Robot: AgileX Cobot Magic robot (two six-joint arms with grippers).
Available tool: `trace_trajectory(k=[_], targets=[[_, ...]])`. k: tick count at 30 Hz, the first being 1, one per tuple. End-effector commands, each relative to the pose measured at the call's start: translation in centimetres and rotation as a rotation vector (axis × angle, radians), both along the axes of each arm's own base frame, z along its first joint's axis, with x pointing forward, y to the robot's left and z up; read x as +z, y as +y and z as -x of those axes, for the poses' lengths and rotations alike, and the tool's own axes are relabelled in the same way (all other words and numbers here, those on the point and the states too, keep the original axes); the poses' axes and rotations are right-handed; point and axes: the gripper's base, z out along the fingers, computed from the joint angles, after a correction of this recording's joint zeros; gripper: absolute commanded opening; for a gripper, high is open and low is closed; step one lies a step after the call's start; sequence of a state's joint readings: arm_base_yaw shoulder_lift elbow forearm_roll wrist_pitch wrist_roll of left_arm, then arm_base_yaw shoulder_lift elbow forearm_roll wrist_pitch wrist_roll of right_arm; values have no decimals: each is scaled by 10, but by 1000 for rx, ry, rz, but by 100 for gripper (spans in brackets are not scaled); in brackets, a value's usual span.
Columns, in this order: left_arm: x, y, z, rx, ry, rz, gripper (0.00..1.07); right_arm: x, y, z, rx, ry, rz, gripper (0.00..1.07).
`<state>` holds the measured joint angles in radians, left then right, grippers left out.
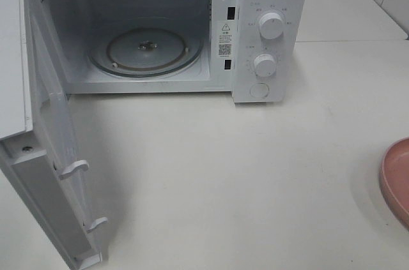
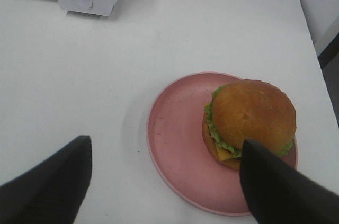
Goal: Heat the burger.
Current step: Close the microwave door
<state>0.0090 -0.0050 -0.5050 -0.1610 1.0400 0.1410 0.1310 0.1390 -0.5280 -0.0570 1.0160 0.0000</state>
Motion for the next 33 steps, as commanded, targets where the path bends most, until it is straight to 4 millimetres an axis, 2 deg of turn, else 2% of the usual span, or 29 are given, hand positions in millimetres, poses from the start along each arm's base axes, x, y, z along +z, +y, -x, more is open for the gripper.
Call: trace_trajectory(k=[1,5,33], targets=[[1,0,3,1,-26,7,100,-3,-1,11,-43,-92,-9,76],[1,0,3,1,-26,7,100,-3,-1,24,-90,-174,-20,76],[1,0,3,1,-26,7,100,-3,-1,24,-95,-171,-19,76]])
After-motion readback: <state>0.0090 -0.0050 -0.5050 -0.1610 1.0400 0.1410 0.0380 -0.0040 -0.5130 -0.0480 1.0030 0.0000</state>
